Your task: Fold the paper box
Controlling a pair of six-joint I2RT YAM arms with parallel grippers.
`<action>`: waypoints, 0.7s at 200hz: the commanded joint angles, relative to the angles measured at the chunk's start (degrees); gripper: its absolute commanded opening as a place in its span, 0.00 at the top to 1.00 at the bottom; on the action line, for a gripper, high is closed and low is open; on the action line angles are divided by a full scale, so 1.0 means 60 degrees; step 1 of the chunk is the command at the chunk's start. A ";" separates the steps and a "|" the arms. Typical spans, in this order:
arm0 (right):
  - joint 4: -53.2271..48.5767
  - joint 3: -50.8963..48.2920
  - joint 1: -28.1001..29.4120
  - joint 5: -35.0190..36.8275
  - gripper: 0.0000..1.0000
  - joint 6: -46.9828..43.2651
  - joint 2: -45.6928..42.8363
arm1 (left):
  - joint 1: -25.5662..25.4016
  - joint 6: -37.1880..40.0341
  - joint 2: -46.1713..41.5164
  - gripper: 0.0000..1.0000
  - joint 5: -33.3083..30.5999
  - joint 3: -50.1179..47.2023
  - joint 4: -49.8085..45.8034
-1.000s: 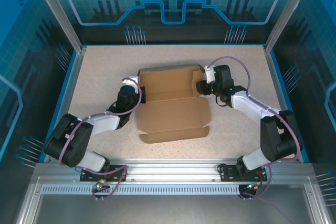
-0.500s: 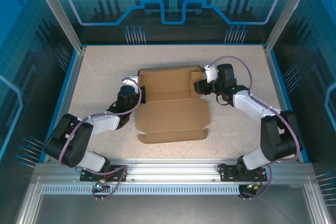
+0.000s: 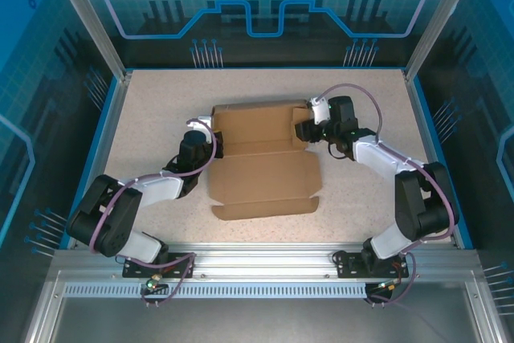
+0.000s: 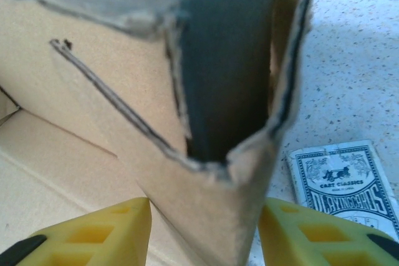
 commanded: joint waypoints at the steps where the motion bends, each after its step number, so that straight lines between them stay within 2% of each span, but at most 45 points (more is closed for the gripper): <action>1: 0.0273 0.0264 0.0165 0.0753 0.55 0.0138 0.0096 | -0.0087 -0.0274 -0.0249 0.85 0.0353 -0.0044 0.0341; 53: 0.0214 0.0302 0.0480 0.1922 0.62 0.0347 0.0152 | -0.0087 -0.0288 -0.0271 0.85 0.0353 -0.0037 0.0281; 100: 0.0175 0.0552 0.0671 0.2234 0.62 0.0434 0.0413 | -0.0087 -0.0275 -0.0246 0.85 0.0330 -0.0037 0.0290; 140: -0.0333 0.0983 0.0735 0.3034 0.60 0.0590 0.0697 | -0.0079 -0.0257 -0.0188 0.85 0.0316 -0.0022 0.0318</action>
